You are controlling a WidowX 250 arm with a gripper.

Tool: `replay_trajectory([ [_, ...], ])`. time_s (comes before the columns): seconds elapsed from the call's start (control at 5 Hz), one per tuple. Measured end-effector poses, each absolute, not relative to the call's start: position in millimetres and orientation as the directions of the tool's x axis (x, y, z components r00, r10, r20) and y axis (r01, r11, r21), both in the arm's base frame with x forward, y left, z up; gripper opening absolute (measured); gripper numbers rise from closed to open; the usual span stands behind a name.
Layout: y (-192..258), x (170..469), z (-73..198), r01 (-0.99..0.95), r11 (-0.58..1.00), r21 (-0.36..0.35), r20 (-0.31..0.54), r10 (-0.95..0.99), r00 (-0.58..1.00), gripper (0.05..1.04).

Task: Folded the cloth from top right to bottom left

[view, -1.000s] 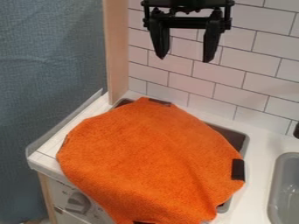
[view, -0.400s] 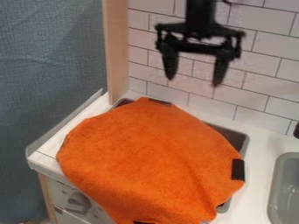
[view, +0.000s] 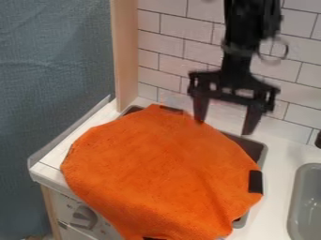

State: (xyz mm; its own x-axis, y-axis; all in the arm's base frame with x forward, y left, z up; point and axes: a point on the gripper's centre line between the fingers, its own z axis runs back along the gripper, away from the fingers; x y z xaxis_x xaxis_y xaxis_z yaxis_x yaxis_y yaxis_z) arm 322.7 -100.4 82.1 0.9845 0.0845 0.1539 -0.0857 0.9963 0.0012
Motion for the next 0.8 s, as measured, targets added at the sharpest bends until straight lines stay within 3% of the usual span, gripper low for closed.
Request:
replay_trajectory([
  [0.2, -118.9, 322.7, 57.1, -0.085, 0.995, 0.044, 0.138, 0.078, 0.987, 0.999],
  [0.6, -141.9, 336.1, 8.1, -0.12, 0.992, 0.037, 0.058, 0.118, 0.991, 0.999],
  [0.8, -154.6, 337.5, -5.1, -0.13, 0.987, 0.093, 0.075, 0.123, 0.99, 0.999],
])
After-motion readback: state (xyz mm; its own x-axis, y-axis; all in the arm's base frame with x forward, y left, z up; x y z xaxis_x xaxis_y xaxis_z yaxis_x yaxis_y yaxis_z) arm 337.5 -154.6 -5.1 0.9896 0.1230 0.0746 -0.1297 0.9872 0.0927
